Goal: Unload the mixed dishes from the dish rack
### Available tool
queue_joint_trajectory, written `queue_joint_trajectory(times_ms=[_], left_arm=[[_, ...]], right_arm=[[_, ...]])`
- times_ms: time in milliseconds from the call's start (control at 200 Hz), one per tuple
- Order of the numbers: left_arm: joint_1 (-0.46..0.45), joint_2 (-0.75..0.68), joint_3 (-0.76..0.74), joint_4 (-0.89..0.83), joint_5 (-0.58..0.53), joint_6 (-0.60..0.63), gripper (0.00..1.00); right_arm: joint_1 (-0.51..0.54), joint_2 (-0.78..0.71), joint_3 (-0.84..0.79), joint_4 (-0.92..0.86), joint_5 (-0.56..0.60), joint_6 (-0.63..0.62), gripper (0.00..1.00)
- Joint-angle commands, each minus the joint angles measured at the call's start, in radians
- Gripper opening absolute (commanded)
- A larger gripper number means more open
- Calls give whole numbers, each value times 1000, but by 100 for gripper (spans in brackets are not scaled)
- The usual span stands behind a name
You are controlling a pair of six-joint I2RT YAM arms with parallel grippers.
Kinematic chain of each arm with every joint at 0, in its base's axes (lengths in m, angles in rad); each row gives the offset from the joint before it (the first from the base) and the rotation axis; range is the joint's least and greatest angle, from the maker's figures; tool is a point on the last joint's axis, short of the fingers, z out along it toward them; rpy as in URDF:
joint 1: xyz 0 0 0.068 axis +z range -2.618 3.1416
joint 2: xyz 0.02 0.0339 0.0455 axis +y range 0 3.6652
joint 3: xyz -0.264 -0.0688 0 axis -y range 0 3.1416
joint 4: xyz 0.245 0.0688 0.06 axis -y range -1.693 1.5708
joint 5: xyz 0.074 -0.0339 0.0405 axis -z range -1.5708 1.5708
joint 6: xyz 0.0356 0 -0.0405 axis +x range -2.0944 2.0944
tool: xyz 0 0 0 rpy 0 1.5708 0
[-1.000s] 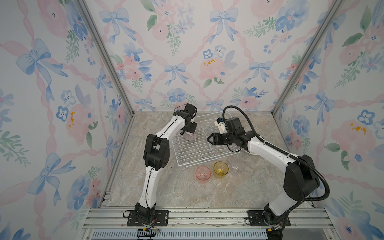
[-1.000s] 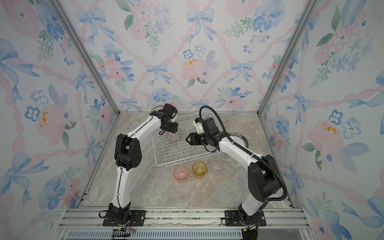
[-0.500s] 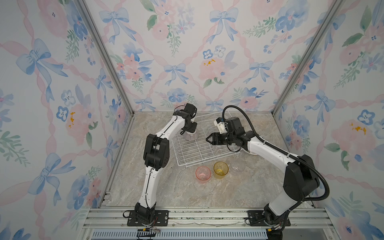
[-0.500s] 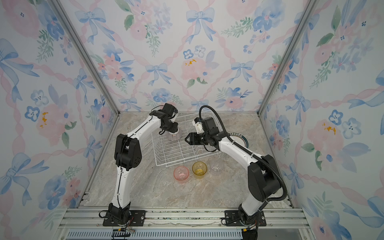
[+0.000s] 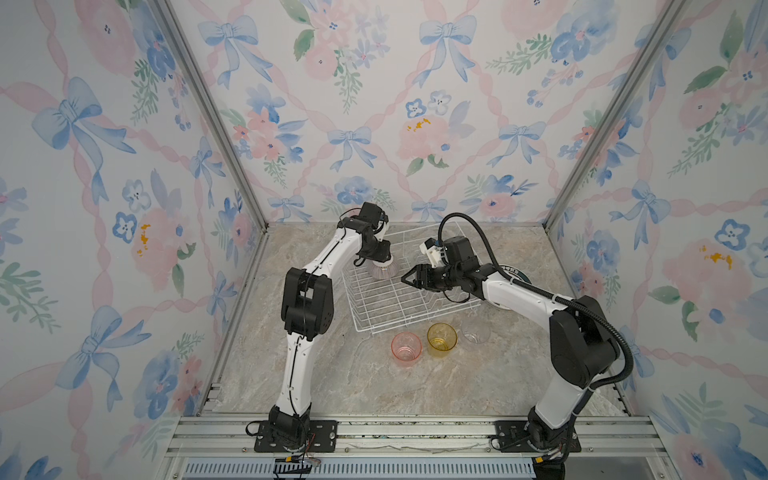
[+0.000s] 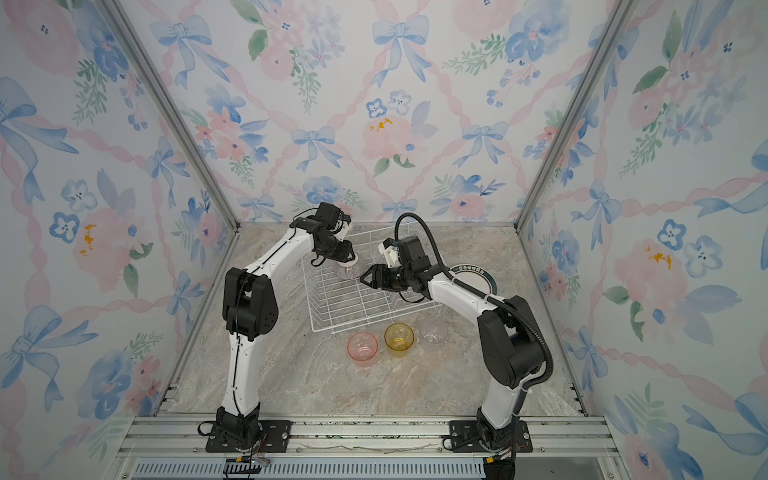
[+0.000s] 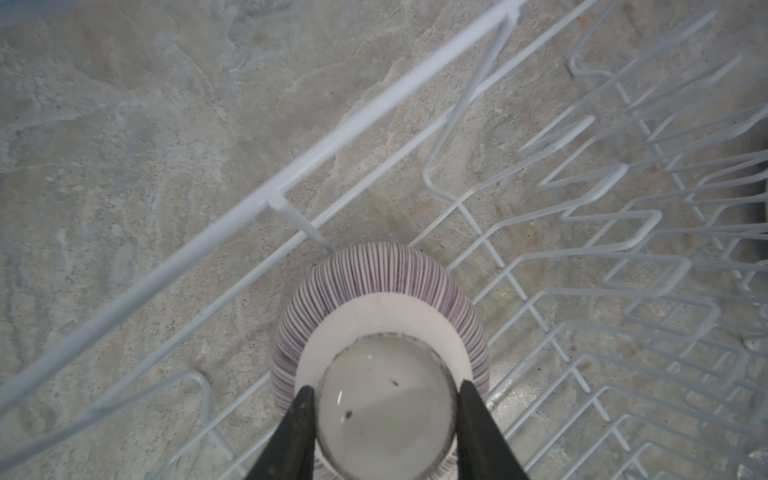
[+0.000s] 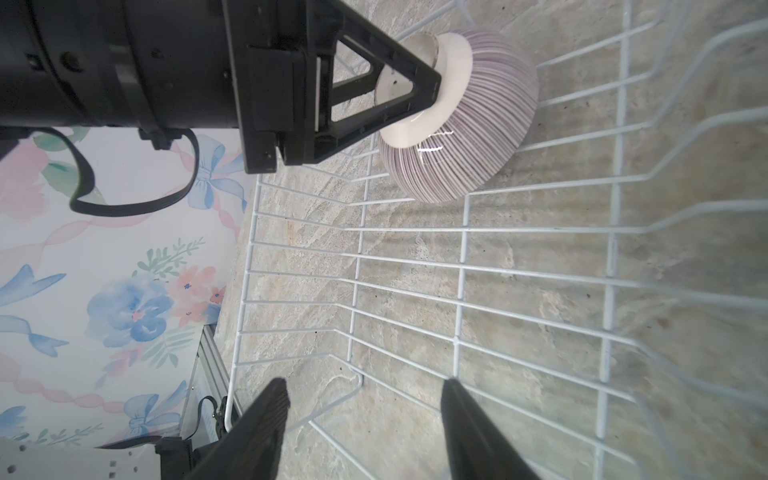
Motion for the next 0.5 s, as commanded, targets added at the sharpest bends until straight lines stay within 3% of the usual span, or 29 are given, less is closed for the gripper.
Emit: queue_joint_trajectory(times_ms=[0, 495], left_arm=[[14, -77, -23, 54, 79, -21, 38], [57, -135, -145, 180, 247, -75, 37]], right_arm=[[8, 51, 10, 63, -51, 107, 62], [40, 199, 42, 246, -4, 279, 62]])
